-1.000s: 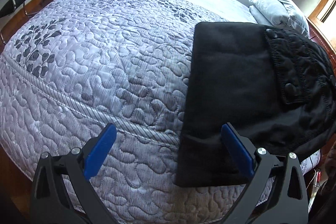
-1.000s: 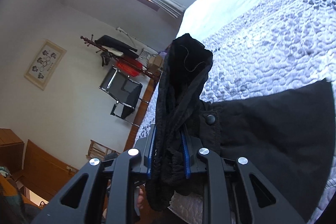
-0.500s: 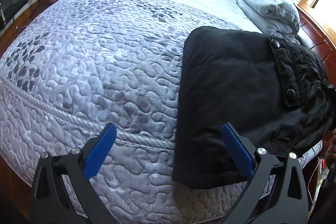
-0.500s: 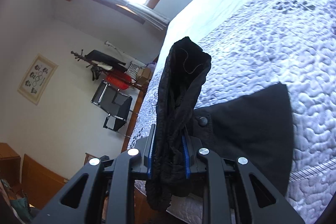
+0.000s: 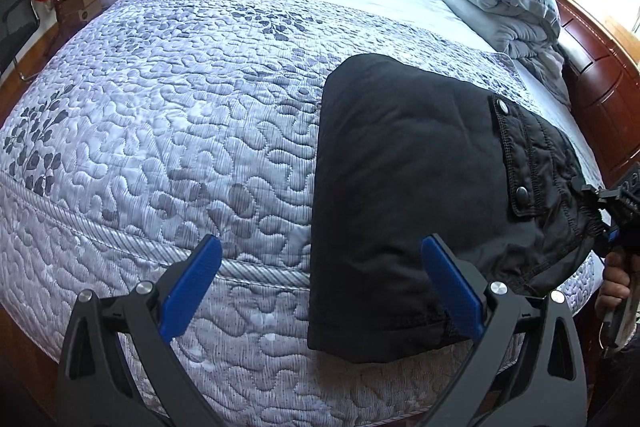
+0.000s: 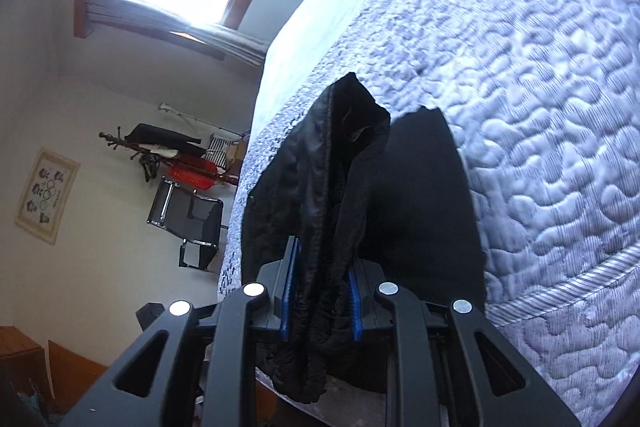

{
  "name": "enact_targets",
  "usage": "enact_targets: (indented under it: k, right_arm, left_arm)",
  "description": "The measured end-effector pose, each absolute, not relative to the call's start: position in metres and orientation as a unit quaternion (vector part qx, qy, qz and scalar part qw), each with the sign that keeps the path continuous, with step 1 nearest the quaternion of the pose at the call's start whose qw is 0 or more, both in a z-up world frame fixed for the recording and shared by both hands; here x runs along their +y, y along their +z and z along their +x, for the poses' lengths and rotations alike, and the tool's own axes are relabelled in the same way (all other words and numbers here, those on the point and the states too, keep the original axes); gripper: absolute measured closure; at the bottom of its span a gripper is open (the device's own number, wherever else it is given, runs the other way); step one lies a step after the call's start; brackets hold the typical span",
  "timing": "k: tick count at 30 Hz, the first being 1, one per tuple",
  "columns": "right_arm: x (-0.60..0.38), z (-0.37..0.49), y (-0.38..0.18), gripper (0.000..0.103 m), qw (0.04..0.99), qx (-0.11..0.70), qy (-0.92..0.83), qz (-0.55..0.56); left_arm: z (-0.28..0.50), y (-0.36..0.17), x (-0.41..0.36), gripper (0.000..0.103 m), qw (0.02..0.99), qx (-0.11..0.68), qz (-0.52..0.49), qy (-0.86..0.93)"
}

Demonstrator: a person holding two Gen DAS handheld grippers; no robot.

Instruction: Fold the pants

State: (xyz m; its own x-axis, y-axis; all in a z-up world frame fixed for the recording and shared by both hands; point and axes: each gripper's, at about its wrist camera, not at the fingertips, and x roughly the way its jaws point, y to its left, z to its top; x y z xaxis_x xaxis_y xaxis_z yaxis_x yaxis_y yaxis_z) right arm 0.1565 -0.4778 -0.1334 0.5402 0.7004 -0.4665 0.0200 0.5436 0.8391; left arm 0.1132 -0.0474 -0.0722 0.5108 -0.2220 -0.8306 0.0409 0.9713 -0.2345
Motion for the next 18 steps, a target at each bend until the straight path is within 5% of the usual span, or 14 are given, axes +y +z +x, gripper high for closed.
enact_targets:
  k: [5,18]
  right_arm:
    - [-0.482,0.157,-0.157,0.081,0.76,0.44,0.208,0.431]
    - [-0.496,0.127,-0.164,0.055,0.76,0.447,0.2,0.426]
  left_arm:
    - [0.115,-0.074,-0.052,0.003,0.863,0.491,-0.088,-0.077]
    - [0.113,-0.079,-0.054,0.003,0.862,0.496,-0.078,-0.074]
